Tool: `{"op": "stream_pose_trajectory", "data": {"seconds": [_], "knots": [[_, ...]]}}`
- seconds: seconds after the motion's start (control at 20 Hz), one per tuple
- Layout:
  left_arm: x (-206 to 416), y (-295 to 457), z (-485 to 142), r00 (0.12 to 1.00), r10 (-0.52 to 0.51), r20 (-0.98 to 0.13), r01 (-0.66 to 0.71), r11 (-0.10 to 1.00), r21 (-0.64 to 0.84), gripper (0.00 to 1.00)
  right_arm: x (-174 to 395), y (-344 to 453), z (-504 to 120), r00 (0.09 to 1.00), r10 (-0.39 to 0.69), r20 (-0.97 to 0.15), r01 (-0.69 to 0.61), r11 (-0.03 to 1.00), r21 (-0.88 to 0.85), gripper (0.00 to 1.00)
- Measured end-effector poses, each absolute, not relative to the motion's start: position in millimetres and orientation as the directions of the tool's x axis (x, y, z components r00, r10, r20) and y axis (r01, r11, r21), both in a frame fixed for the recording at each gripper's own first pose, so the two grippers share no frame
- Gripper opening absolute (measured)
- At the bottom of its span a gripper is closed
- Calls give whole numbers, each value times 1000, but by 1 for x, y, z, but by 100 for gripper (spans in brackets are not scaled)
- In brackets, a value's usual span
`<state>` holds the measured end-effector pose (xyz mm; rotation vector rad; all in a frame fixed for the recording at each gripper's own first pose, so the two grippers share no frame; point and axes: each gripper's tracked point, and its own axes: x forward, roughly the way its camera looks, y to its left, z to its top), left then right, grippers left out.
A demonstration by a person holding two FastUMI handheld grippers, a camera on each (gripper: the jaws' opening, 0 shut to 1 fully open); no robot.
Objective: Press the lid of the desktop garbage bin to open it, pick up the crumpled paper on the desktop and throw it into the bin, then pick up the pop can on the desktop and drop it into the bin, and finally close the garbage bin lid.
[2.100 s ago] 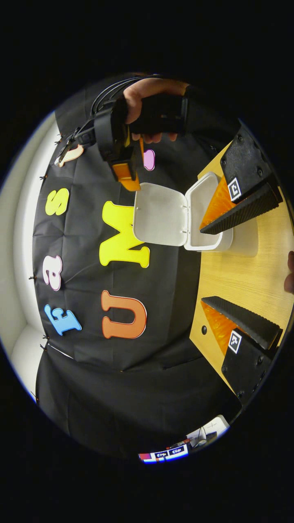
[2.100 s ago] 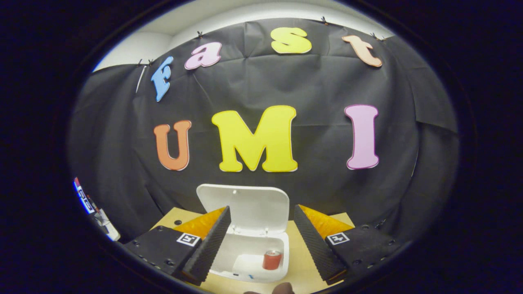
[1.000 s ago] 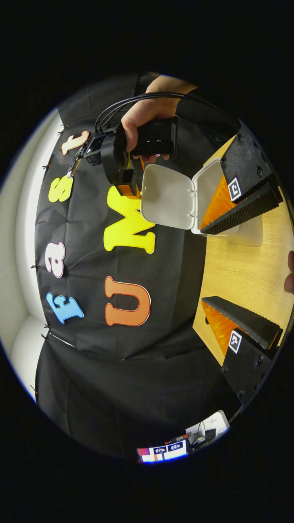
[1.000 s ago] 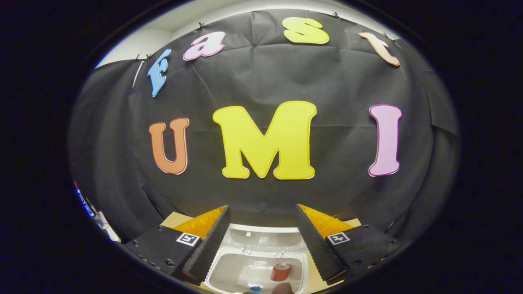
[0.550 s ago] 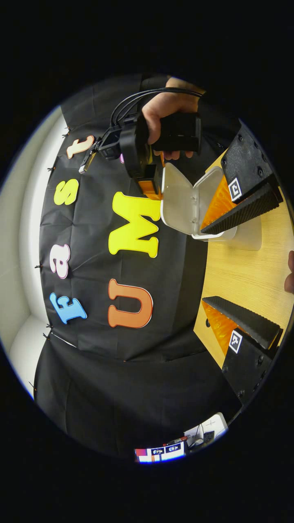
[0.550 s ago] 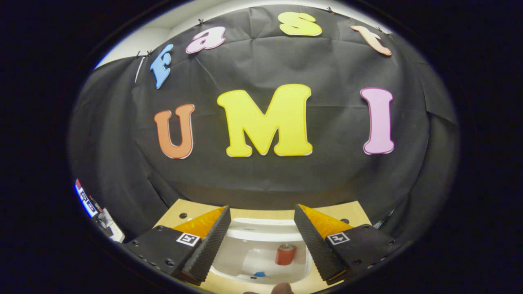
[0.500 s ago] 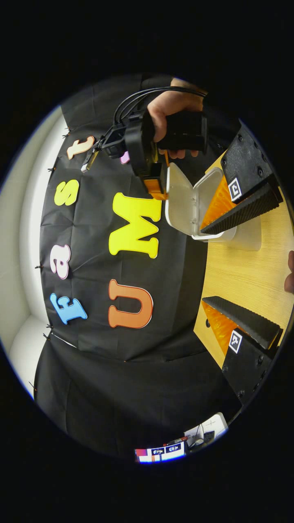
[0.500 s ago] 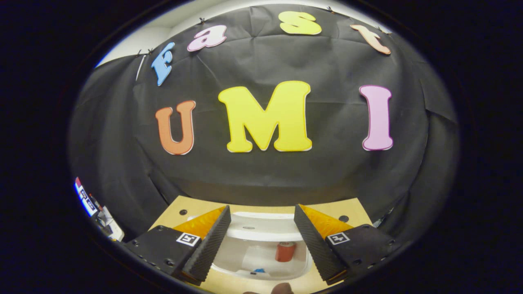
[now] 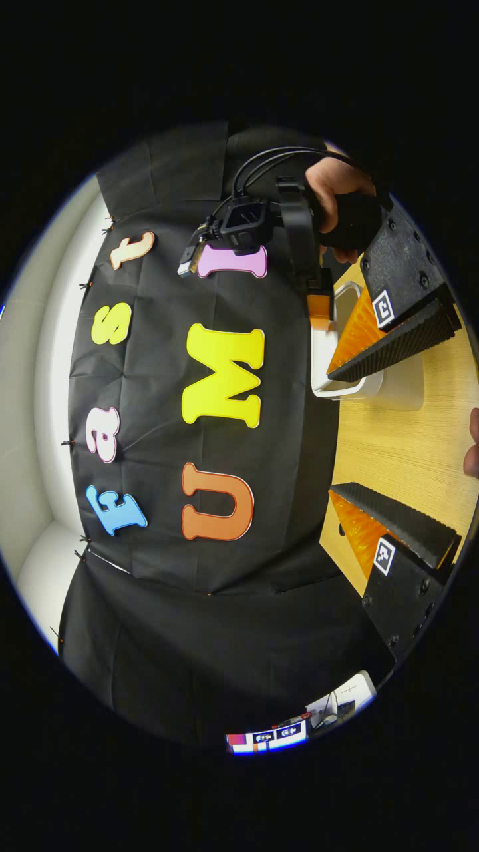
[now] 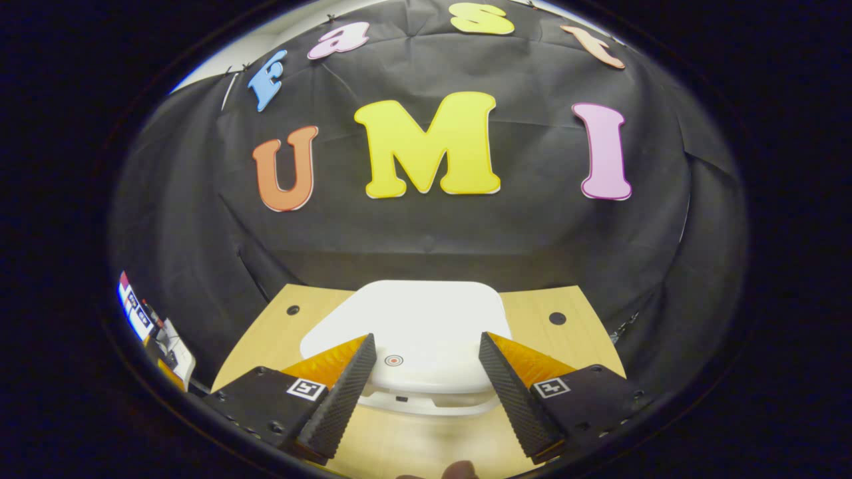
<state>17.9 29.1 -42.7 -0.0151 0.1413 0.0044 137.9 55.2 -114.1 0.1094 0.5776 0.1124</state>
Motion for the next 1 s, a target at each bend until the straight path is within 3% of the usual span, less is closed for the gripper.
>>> {"op": "stream_pose_trajectory", "data": {"seconds": [0.8, 1.0], "knots": [[28, 14, -54, 985, -20, -174, 16, 1000, -27, 98, 125, 59, -162, 805, 125, -580, -111, 992, 59, 97], [32, 7, -55, 984, -33, -172, 28, 999, -33, 98, 126, 60, -165, 852, 106, -513, -102, 994, 37, 100]]}}
